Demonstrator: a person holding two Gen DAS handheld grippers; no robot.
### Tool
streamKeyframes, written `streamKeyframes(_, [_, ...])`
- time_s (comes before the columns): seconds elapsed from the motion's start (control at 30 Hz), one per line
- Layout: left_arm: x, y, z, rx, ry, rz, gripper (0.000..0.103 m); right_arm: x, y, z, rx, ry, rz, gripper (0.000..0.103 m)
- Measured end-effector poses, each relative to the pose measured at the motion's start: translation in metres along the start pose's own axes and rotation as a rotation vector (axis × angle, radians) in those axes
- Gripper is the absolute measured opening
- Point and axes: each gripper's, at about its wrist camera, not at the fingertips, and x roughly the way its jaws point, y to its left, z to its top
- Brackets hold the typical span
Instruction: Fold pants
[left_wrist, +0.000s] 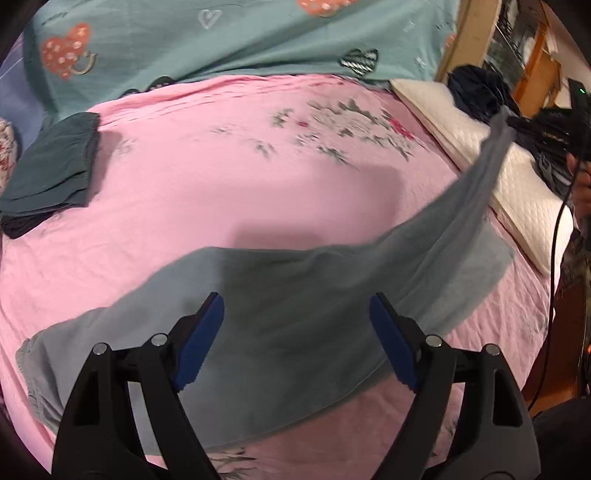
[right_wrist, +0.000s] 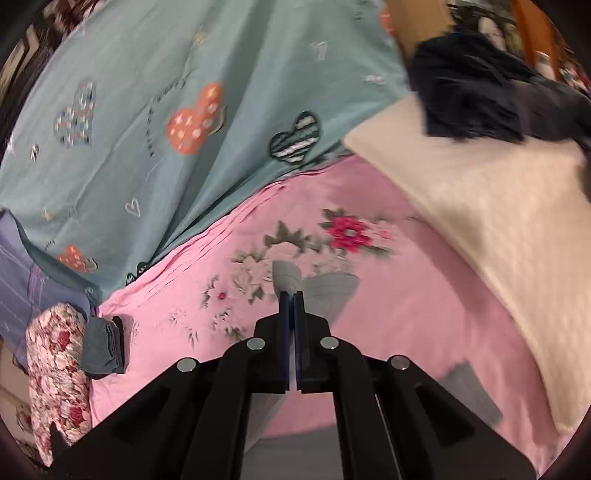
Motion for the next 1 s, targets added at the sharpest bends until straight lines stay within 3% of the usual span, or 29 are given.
streamKeyframes(0.13, [0.010, -0.024, -0.005, 0.053, 0.045, -0.015, 0.082, -0.025, -0.061, -0.042, 0.067, 0.028, -0.077, 0.002])
streamKeyframes(0.3, [0.019, -0.051, -0.011, 0.119, 0.088, -0.013, 0.082, -0.004, -0.139, -0.109, 0.182, 0.168, -0.154, 0.002])
streamKeyframes(0.4, [0.019, -0.063, -0.010, 0.145, 0.089, -0.011, 0.082, 0.002, -0.163, -0.129, 0.237, 0.254, -0.205, 0.010])
streamKeyframes(0.47, [0.018, -0.069, -0.009, 0.152, 0.085, -0.007, 0.082, -0.007, -0.168, -0.128, 0.271, 0.252, -0.198, 0.010])
streamKeyframes(0.57, [0.018, -0.077, -0.006, 0.157, 0.086, -0.001, 0.083, -0.028, -0.165, -0.112, 0.254, 0.180, -0.197, 0.021])
streamKeyframes(0.63, [0.020, -0.081, -0.005, 0.163, 0.092, 0.004, 0.083, -0.029, -0.159, -0.095, 0.226, 0.151, -0.144, 0.021])
streamKeyframes(0.73, [0.020, -0.090, -0.004, 0.174, 0.095, 0.015, 0.083, 0.003, -0.146, -0.076, 0.173, 0.243, -0.031, 0.021])
streamKeyframes(0.93, [0.018, -0.105, -0.007, 0.208, 0.102, 0.055, 0.084, 0.063, -0.128, -0.082, -0.019, 0.402, -0.022, 0.021])
streamKeyframes(1.0, [0.020, -0.106, -0.008, 0.204, 0.111, 0.068, 0.084, 0.072, -0.123, -0.085, -0.090, 0.416, -0.064, 0.012])
